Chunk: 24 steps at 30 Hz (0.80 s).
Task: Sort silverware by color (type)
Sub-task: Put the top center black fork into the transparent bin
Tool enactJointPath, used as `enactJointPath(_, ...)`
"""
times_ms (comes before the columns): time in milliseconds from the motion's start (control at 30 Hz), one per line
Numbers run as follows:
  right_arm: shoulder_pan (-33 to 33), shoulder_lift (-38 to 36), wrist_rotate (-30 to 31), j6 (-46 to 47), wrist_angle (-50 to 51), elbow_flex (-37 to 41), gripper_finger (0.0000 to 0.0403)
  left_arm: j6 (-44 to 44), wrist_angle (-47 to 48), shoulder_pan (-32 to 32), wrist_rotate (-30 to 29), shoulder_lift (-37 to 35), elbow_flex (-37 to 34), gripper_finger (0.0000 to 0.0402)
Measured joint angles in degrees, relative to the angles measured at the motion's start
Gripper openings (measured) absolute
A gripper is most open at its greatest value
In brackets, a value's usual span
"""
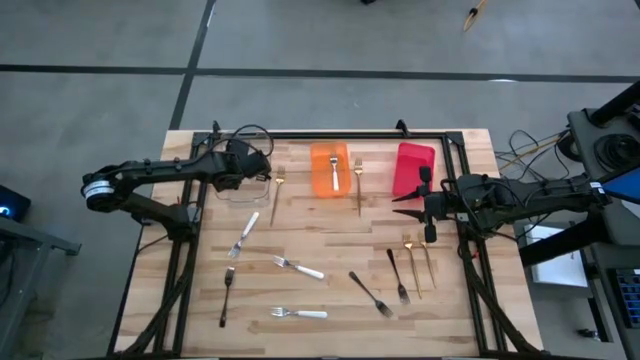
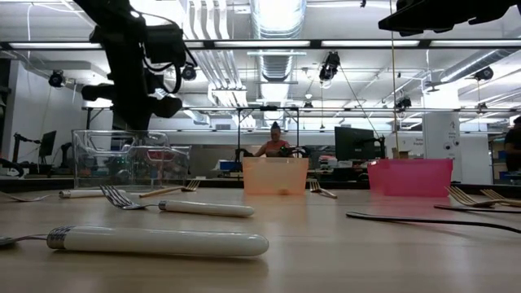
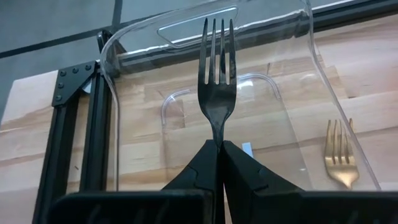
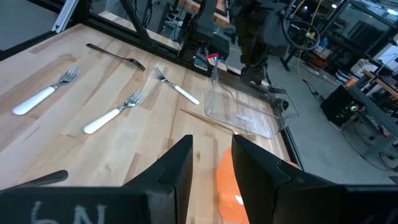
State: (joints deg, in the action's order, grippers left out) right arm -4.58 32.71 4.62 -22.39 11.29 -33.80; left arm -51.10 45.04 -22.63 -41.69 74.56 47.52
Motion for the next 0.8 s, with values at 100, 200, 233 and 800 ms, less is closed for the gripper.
enactJointPath(100, 0.0, 0.0, 0.0, -0.05, 0.0, 0.0, 0.0102, -0.36, -0.35, 0.0, -0.02, 0.02, -0.3, 0.0)
enactJointPath(200, 0.0, 0.0, 0.0, -0.11, 0.0, 0.0, 0.0102, -0.45, -0.5, 0.0, -0.39, 0.02, -0.62, 0.0)
enactJointPath(233, 0.0, 0.0, 0.0, -0.12, 0.0, 0.0, 0.0102, -0.47, -0.56, 0.0, -0.39, 0.02, -0.74, 0.0)
enactJointPath(800, 0.02, 0.0, 0.0, -0.24, 0.0, 0.0, 0.0102, -1.77, -5.42, 0.0, -0.3, 0.02, -4.26, 0.0)
